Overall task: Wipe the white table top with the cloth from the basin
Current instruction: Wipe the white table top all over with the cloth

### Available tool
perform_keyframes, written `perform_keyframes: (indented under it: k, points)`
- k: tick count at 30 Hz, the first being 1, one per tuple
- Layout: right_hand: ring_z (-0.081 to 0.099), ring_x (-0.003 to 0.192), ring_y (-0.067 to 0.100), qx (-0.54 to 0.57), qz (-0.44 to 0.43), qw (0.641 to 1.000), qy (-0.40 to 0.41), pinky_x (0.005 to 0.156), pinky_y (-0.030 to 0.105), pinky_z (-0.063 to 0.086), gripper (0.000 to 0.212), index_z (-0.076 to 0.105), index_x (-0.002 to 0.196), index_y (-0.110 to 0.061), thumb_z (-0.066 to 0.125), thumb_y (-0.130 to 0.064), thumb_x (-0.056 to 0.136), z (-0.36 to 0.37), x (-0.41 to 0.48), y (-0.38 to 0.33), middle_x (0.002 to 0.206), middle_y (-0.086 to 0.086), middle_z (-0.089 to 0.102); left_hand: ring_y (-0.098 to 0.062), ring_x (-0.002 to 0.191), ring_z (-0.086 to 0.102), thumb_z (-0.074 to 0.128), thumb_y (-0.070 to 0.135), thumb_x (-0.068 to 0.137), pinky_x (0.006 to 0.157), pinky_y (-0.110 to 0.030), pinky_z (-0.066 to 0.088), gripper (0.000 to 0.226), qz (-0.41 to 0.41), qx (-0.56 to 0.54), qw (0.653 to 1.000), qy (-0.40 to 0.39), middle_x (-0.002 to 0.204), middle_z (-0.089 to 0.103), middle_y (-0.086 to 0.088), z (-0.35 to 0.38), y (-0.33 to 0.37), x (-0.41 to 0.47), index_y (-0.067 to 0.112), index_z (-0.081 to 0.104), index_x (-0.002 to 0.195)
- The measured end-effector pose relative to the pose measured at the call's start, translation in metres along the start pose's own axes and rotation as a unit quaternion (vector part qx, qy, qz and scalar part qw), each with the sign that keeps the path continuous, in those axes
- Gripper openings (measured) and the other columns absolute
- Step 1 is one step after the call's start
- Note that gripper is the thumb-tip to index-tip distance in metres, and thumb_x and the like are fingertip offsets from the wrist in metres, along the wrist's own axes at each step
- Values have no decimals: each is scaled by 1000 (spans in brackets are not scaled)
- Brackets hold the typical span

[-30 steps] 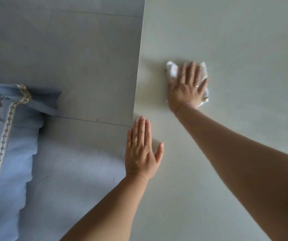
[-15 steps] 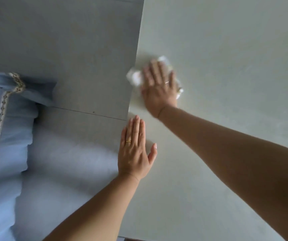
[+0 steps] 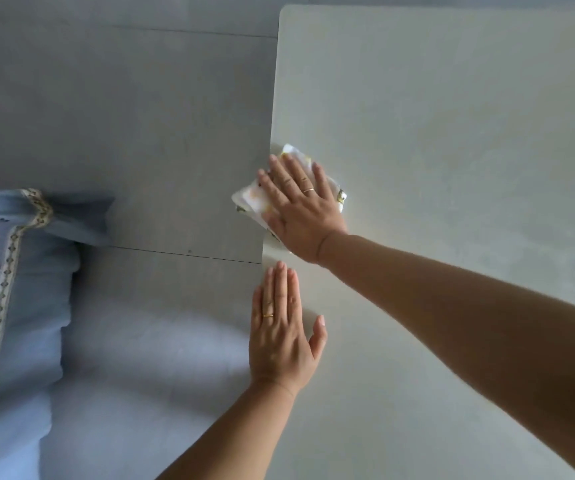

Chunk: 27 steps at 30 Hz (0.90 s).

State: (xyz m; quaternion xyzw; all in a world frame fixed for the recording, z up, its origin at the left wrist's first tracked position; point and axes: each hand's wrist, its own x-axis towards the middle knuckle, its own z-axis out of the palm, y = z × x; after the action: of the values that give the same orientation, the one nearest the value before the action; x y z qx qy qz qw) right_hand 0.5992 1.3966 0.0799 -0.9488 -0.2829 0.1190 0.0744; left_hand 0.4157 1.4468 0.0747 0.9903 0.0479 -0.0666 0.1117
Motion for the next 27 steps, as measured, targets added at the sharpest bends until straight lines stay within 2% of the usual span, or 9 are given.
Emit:
perform_keyframes:
  k: [3, 7, 9, 12, 14, 16, 20, 22, 27]
  points:
    - [0, 147, 21, -54, -83, 995, -18, 117, 46, -3, 57, 7, 151, -27, 22, -47, 99, -13, 9, 54, 160, 0, 4, -29, 146, 16, 40, 43, 89, 116, -44, 20, 75, 1, 2, 1000, -6, 156, 20, -16, -2, 1, 0, 0, 24, 147]
    - [-6, 146, 17, 67, 266, 959, 65, 116, 45, -8, 58, 7, 151, -27, 21, -47, 98, -22, 18, 97, 160, -2, -1, -31, 143, 23, 43, 41, 87, 115, -45, 19, 71, 10, -19, 1000, 9, 154, 27, -17, -5, 0, 3, 0, 32, 145]
    - [-9, 146, 21, 75, 331, 938, 78, 114, 47, -12, 60, 5, 151, -24, 21, -44, 97, -17, 24, 65, 160, 2, -4, -32, 139, 30, 44, 38, 86, 114, -47, 18, 65, 10, -39, 999, 29, 150, 35, -17, -10, 3, 15, 1, 41, 140]
    - [-6, 146, 22, 27, 85, 996, 25, 113, 46, -13, 59, 7, 151, -24, 22, -44, 98, -10, 18, 34, 160, 1, 0, -32, 137, 31, 45, 35, 87, 115, -46, 15, 59, 4, -66, 996, 66, 146, 40, -16, -23, 12, 58, 3, 44, 136]
    - [-3, 147, 21, -44, -86, 995, -12, 116, 45, -7, 59, 6, 151, -26, 20, -48, 98, -20, 21, 64, 160, -1, 1, -33, 137, 30, 45, 34, 87, 115, -44, 13, 60, -9, -68, 994, 88, 147, 39, -17, -30, 17, 98, 3, 42, 138]
    - [-2, 147, 18, -61, -56, 997, -1, 117, 43, -3, 59, 5, 150, -29, 20, -49, 98, -29, 34, 107, 160, -3, 2, -32, 141, 27, 40, 37, 90, 116, -42, 9, 63, -3, -59, 995, 84, 151, 33, -17, -33, 17, 132, 2, 36, 142]
    - [-5, 146, 18, 53, 251, 963, 75, 117, 44, -6, 58, 8, 151, -26, 21, -46, 97, -34, 60, 130, 160, -1, 0, -26, 147, 7, 27, 48, 93, 119, -38, 1, 72, 24, -31, 999, 22, 159, 11, -12, -20, 13, 163, 6, 15, 150]
    - [-8, 146, 22, 57, 304, 947, 85, 116, 47, -10, 60, 6, 151, -23, 21, -44, 97, -27, 72, 100, 160, 3, -3, -26, 147, 8, 27, 49, 93, 119, -38, 4, 73, 23, -24, 999, 29, 159, 14, -12, -17, 13, 164, 5, 16, 150]
    - [-4, 147, 20, -4, 21, 1000, 17, 116, 44, -7, 59, 7, 151, -27, 22, -49, 97, -32, 71, 91, 160, -1, 0, -27, 146, 15, 33, 48, 91, 119, -41, 13, 74, 17, -26, 999, 33, 157, 21, -13, -18, 15, 162, 3, 22, 148]
